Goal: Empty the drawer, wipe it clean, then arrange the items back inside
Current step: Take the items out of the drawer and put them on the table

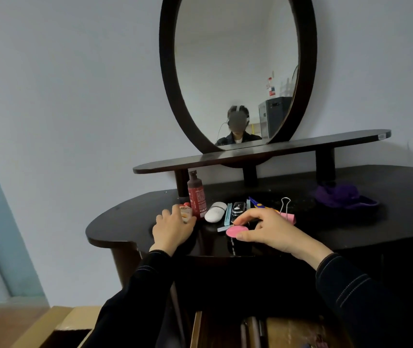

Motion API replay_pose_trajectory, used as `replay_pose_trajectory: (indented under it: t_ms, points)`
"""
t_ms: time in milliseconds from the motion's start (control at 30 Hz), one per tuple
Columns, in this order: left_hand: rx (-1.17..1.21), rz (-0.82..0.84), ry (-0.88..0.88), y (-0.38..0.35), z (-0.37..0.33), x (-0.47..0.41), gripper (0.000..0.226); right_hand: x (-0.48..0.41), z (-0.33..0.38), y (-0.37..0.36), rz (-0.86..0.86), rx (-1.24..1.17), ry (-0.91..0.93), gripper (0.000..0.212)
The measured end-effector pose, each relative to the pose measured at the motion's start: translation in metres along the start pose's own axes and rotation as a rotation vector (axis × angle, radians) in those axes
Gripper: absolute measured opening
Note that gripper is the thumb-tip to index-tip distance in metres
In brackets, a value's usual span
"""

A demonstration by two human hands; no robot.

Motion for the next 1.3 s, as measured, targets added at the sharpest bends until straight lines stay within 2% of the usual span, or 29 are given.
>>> replay_pose_trajectory:
  t_ms: [67,200,267,400,467,533,600,700,800,867,967,1033,1100,1200,1300]
  points:
    - [0.002,-0.098,0.001,0.002,0.000,0.012,0.061,0.002,-0.002,0.002,-0.077,-0.061,-0.034,0.030]
    - [0.028,-0.224,0.028,0.007,0.001,0.044,0.051,0.014,-0.004,0.007,-0.303,-0.089,-0.048,0.005]
    - [0.055,-0.272,-0.005,0.005,0.002,0.067,0.042,0.031,0.001,0.006,-0.341,-0.122,0.001,0.012]
    - [0.036,-0.440,-0.309,-0.021,0.003,0.139,0.042,0.079,0.015,0.007,-0.227,-0.248,0.144,0.011]
    - [0.112,-0.394,-0.488,-0.045,0.010,0.179,0.052,0.102,0.006,0.006,-0.106,-0.325,0.127,0.011]
    - [0.258,-0.303,-0.572,-0.072,0.025,0.211,0.042,0.126,-0.018,-0.006,0.047,-0.281,0.034,0.014]
    - [0.333,-0.208,-0.487,-0.095,0.041,0.234,0.027,0.149,-0.054,-0.031,0.171,-0.108,-0.084,0.014]
    - [0.539,-0.097,-0.194,-0.120,0.064,0.240,0.030,0.168,-0.113,-0.078,0.289,0.159,-0.257,0.010]
    - [0.829,-0.027,0.101,-0.128,0.083,0.232,0.037,0.164,-0.161,-0.130,0.398,0.233,-0.383,0.004]
    - [0.955,-0.020,0.212,-0.131,0.092,0.230,0.036,0.150,-0.184,-0.165,0.452,0.239,-0.424,0.013]
    - [0.949,-0.010,0.228,-0.134,0.094,0.230,0.034,0.122,-0.202,-0.213,0.450,0.222,-0.438,0.047]
    - [0.896,0.008,0.219,-0.137,0.093,0.230,0.032,0.106,-0.208,-0.242,0.440,0.250,-0.472,0.057]
    - [0.837,0.016,0.208,-0.139,0.093,0.230,0.031,0.096,-0.211,-0.264,0.399,0.269,-0.534,0.046]
    - [0.783,0.029,0.191,-0.141,0.094,0.232,0.031,0.091,-0.215,-0.278,0.283,0.187,-0.557,0.018]
    - [0.743,0.029,0.168,-0.142,0.094,0.232,0.030,0.091,-0.212,-0.275,0.259,0.130,-0.559,0.019]
Point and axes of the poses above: each hand's wrist, its own x-axis away from the middle knuckle, its own y-axis out of the back of the hand, z = x × y, the point moved 2 cm from there along -x, towards the middle knuckle
